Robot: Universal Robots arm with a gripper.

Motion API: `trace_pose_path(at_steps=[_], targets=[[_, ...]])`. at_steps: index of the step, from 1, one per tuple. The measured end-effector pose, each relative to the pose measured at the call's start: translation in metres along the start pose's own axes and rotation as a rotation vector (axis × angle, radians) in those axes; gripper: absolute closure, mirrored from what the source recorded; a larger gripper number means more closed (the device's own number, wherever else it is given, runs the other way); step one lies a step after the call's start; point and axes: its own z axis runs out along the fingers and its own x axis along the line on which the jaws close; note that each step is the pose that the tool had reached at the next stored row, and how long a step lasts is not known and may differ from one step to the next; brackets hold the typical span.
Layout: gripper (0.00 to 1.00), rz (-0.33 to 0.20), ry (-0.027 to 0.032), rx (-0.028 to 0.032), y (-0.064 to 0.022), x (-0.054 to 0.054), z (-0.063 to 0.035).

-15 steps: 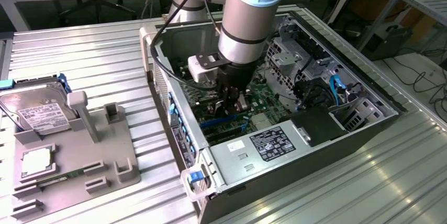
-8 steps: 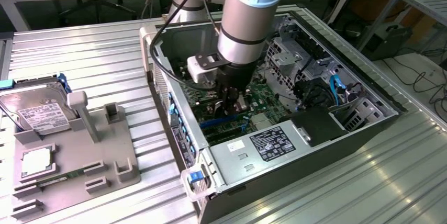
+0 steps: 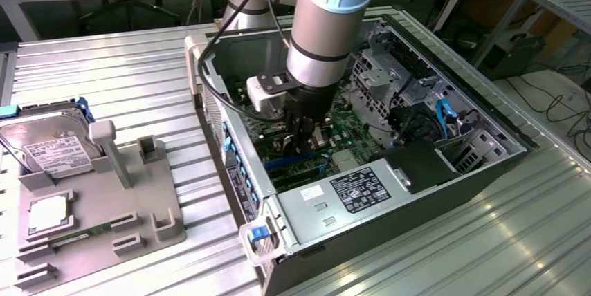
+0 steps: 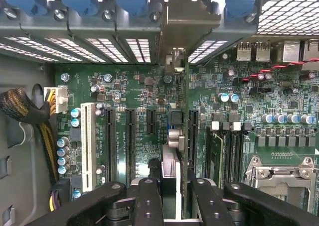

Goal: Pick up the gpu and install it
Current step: 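Insert the gpu into the slot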

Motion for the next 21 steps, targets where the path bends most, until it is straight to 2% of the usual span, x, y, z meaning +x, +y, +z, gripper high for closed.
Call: trace_pose_path(at_steps=[6,10,15,18,21], targets=[[0.72,0.000,0.0006,-0.0020,0.0003,0.000,0.0054],[0.72,0.000,0.0004,-0.0047,0.0003,0.000,0.0124],[0.72,0.000,0.0001,-0.0050,0.0003,0.000,0.0134],[0.72,0.000,-0.0011,-0.0040,0.0002,0.000,0.0118],[0.72,0.000,-0.0007,0.0024,0.0008,0.000,0.0081]])
